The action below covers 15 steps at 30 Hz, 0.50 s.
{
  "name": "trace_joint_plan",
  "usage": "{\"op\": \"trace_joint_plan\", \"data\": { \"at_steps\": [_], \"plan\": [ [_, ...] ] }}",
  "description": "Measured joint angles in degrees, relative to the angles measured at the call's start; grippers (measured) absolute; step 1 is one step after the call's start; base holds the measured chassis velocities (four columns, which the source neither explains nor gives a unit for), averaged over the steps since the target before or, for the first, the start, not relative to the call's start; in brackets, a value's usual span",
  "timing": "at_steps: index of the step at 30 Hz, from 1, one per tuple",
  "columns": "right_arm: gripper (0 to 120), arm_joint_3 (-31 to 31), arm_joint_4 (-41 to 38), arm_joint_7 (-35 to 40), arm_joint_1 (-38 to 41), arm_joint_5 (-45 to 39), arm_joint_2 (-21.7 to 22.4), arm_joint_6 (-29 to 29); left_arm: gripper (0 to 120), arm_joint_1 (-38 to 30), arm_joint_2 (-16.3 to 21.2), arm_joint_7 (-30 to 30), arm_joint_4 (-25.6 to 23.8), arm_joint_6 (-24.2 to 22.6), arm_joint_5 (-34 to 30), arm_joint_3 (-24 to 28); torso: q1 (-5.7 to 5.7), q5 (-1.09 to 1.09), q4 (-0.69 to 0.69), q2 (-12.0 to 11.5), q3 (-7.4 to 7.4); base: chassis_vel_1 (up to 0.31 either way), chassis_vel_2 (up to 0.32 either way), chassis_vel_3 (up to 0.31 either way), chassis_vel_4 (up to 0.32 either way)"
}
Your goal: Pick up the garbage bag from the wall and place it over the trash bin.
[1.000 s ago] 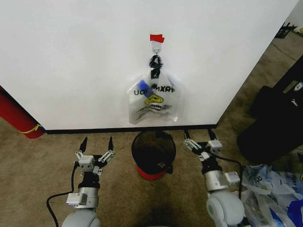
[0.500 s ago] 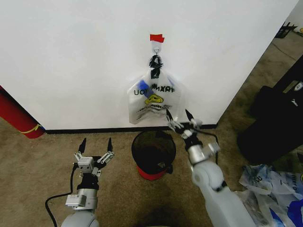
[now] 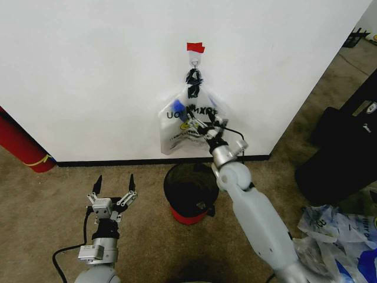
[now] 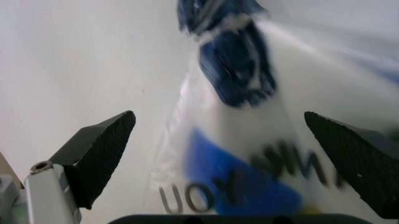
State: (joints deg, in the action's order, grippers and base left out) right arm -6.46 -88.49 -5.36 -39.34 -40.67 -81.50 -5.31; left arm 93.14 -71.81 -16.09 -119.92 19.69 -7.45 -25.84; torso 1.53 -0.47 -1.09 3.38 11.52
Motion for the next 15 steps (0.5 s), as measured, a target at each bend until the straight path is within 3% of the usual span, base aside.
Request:
{"op": "trace_joint_plan", "data": {
  "at_steps": [15],
  "plan": [
    [100, 1.7, 8.1, -2.4, 9.0, -2.2, -1.1, -0.4, 100, 1.3, -1.1, -0.1, 0.2, 1.2, 0.1, -0.8, -0.01, 0.01, -0.02, 0.0, -0.01, 0.000, 0.000, 0.000, 0.000]
  ]
}}
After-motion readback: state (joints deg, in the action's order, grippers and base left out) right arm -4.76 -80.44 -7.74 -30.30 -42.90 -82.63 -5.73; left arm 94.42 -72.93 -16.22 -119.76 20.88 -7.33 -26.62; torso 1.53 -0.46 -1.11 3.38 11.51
